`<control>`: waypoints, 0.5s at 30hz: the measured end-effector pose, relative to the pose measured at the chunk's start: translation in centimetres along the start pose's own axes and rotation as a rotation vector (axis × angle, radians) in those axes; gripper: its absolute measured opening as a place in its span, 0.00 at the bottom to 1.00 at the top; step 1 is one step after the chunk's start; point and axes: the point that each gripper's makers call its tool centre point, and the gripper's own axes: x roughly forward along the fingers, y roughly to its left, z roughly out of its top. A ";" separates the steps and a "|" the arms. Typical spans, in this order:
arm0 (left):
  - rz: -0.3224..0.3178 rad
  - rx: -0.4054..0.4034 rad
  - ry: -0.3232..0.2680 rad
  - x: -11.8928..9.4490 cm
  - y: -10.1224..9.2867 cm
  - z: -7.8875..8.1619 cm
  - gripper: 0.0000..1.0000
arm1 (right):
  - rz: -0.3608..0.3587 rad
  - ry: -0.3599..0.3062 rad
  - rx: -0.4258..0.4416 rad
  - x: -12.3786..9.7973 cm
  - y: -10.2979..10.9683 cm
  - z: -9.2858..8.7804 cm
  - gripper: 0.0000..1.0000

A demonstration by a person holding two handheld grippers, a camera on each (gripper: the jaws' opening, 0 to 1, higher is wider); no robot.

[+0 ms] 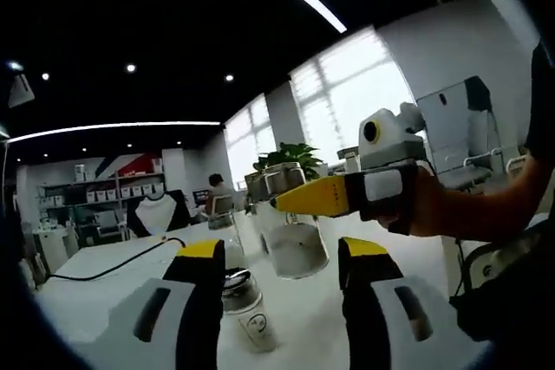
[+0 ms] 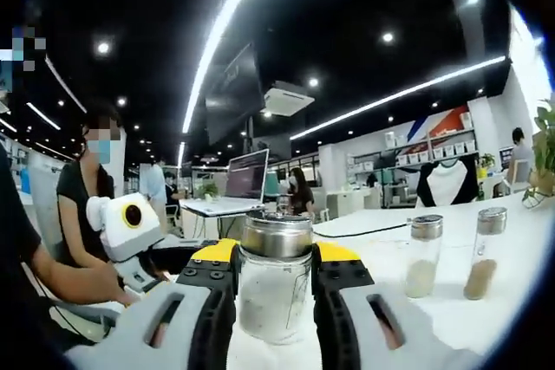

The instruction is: Rotate the seasoning bottle until the label or dispensing opening points toward the visible target arrow and the bottle remains upright within the marked orientation range

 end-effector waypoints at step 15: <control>-0.124 -0.093 0.003 0.1 -2.6 -0.5 0.38 | 0.206 -0.004 0.048 -0.8 3.0 -0.4 0.31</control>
